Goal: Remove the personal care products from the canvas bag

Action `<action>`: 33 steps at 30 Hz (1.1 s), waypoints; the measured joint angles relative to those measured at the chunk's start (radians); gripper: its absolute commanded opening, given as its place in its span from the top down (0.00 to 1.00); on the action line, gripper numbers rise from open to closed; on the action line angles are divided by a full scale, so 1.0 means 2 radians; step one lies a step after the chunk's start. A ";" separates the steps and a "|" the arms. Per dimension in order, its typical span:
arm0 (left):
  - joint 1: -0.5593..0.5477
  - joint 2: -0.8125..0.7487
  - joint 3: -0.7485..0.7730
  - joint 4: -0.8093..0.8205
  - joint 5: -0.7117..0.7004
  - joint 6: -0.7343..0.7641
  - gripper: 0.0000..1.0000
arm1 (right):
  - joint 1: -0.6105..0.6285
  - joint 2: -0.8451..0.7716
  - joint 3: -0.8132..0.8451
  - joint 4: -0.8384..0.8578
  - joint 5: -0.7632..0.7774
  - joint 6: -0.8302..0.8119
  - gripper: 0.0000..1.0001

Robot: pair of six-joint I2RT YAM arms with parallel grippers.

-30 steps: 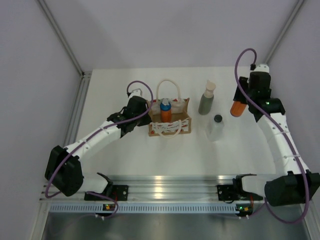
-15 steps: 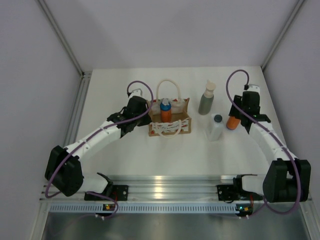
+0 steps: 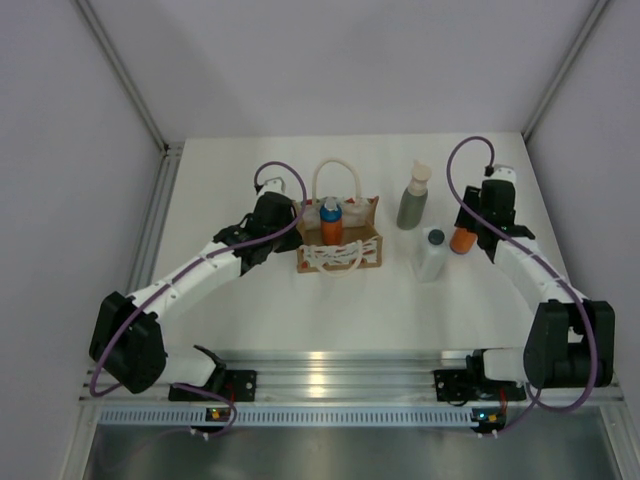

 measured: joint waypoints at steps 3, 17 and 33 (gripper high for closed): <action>0.000 -0.002 -0.001 0.000 0.001 0.002 1.00 | 0.000 0.003 0.003 -0.001 -0.003 0.001 0.32; 0.000 -0.003 -0.001 -0.001 0.002 0.002 1.00 | 0.009 -0.048 0.059 -0.030 -0.035 0.003 0.16; 0.000 -0.002 -0.001 0.000 0.007 0.001 1.00 | 0.259 -0.105 0.091 -0.033 -0.101 -0.008 0.23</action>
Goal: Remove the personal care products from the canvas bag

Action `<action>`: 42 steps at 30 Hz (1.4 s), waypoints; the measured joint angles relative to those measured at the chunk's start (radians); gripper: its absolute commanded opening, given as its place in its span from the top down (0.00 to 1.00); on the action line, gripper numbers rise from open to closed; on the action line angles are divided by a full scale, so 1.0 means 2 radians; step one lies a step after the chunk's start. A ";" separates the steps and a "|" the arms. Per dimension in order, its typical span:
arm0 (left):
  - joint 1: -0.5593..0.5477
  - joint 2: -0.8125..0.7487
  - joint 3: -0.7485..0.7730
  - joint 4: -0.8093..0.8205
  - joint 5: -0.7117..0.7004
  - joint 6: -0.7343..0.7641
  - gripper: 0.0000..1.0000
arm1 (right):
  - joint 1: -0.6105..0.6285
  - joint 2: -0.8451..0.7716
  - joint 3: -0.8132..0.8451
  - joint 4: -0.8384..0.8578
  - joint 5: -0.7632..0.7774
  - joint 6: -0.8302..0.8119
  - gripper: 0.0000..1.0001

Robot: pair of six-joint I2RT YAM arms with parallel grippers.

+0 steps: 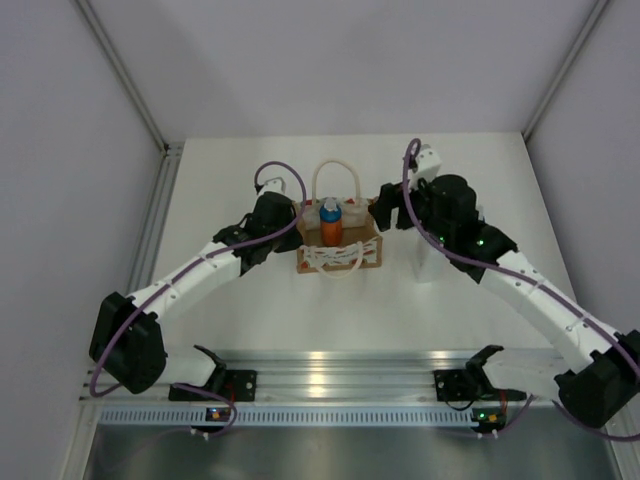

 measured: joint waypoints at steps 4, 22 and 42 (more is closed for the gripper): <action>0.000 0.000 0.001 -0.001 0.002 -0.002 1.00 | 0.055 0.050 0.036 0.000 0.022 0.000 0.23; 0.000 0.003 0.001 -0.001 0.002 -0.013 1.00 | 0.096 0.299 0.181 -0.004 0.083 -0.009 0.23; 0.000 0.008 0.005 -0.001 0.002 -0.013 1.00 | 0.134 0.358 0.212 0.003 0.153 0.000 0.26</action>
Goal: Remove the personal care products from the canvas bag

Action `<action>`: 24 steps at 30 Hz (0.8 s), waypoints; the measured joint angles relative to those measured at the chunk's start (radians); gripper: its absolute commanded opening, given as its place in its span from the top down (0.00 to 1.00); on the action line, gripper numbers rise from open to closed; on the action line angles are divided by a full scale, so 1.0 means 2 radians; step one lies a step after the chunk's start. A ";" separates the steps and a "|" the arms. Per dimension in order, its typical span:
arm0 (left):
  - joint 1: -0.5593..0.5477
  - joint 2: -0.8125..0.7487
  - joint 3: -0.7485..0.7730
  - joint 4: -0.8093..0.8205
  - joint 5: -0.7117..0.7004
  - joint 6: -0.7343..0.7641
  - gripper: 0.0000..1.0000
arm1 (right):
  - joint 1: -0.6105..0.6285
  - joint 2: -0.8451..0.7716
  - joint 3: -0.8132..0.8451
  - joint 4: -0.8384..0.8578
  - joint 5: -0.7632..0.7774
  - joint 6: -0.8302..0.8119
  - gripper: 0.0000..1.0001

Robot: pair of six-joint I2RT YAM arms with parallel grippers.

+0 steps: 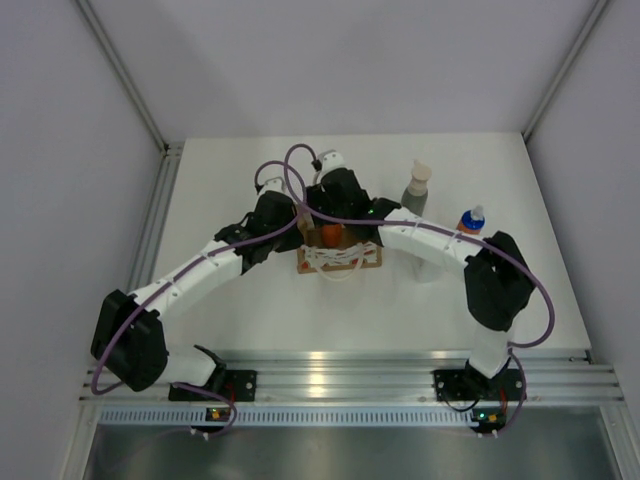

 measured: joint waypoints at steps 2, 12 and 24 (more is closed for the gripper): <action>0.000 0.000 0.000 0.000 0.000 0.000 1.00 | 0.003 0.000 0.000 0.001 0.007 -0.002 0.25; 0.000 0.000 0.000 0.000 0.000 0.000 1.00 | 0.006 -0.034 -0.001 0.000 0.017 -0.012 0.25; 0.000 0.000 0.000 0.000 0.000 0.000 1.00 | 0.019 -0.073 -0.036 -0.004 0.016 0.002 0.24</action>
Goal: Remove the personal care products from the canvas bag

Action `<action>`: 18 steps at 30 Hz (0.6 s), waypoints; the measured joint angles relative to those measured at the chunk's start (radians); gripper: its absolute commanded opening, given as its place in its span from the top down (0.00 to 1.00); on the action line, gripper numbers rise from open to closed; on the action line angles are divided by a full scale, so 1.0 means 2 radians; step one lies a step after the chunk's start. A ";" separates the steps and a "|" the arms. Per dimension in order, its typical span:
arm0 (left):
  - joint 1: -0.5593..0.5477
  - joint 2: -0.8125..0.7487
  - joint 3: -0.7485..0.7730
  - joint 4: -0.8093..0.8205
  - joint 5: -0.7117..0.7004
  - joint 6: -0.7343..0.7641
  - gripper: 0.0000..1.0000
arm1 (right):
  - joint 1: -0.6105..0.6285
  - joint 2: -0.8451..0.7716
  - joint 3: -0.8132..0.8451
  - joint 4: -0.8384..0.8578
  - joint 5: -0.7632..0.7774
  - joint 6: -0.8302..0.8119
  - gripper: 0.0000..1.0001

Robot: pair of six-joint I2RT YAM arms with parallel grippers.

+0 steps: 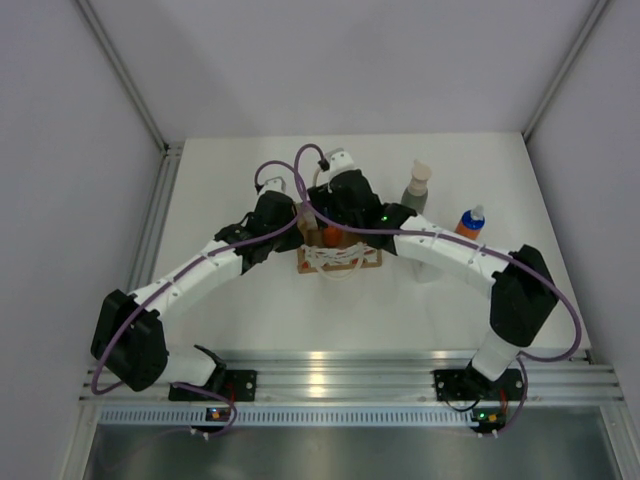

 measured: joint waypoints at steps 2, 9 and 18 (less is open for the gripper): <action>0.000 0.000 0.000 0.000 0.000 0.000 1.00 | 0.000 0.004 0.000 0.000 0.000 0.004 0.24; 0.000 0.000 0.000 0.000 0.000 0.000 1.00 | 0.000 0.043 0.009 -0.002 0.000 0.014 0.23; 0.000 0.000 0.000 0.000 0.000 0.000 1.00 | 0.000 0.098 0.033 -0.008 0.011 0.023 0.23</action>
